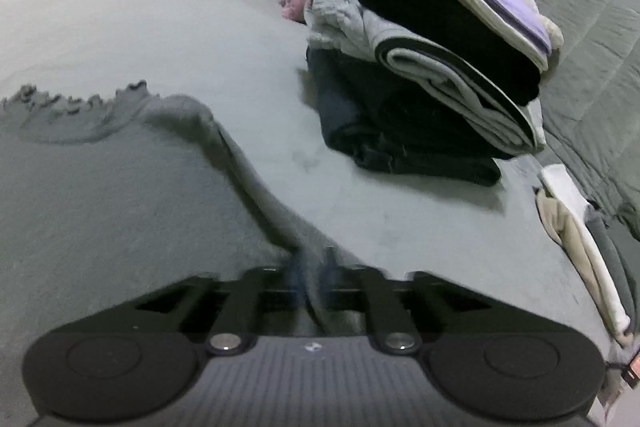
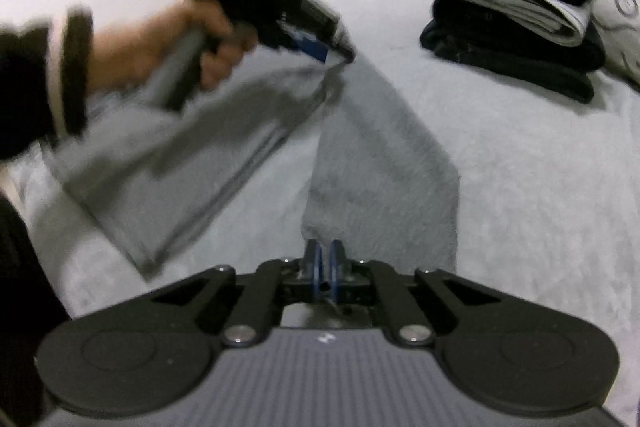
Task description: Fold clothes
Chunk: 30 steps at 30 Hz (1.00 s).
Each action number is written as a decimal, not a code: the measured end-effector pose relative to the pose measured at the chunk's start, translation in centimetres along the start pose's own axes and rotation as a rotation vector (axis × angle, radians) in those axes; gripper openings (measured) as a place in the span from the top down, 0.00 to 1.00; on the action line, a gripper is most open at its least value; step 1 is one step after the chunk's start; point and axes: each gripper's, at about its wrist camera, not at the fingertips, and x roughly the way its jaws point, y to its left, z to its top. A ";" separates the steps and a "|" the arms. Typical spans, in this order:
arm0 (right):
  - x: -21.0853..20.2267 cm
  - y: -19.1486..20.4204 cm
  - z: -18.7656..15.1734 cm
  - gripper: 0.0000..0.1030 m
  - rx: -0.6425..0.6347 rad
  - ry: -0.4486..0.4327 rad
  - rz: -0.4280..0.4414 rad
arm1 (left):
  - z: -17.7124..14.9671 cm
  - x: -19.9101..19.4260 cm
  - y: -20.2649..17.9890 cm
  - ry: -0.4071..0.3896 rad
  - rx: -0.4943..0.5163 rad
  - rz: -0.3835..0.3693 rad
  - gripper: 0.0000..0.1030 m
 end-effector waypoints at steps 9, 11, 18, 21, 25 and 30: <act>-2.8 -6.7 3.2 1.00 0.200 -0.275 -0.476 | 1.9 2.5 -3.1 -0.114 0.063 -0.009 0.99; -1.5 -7.4 3.4 1.00 0.198 -0.261 -0.590 | 2.1 3.9 -3.9 -0.111 0.075 0.007 0.98; 1.4 -9.9 2.9 0.92 0.229 -0.190 -0.790 | 1.4 6.7 -4.2 -0.059 0.088 0.063 0.90; 0.5 -10.3 2.4 0.85 0.257 -0.191 -0.765 | 1.2 6.0 -4.2 -0.058 0.101 0.068 0.64; 0.0 -10.1 1.9 0.63 0.257 -0.191 -0.754 | 1.2 4.2 -4.5 -0.085 0.161 0.087 0.52; 0.2 -10.7 1.6 0.62 0.316 -0.165 -0.713 | 1.2 2.6 -4.0 -0.080 0.151 0.102 0.51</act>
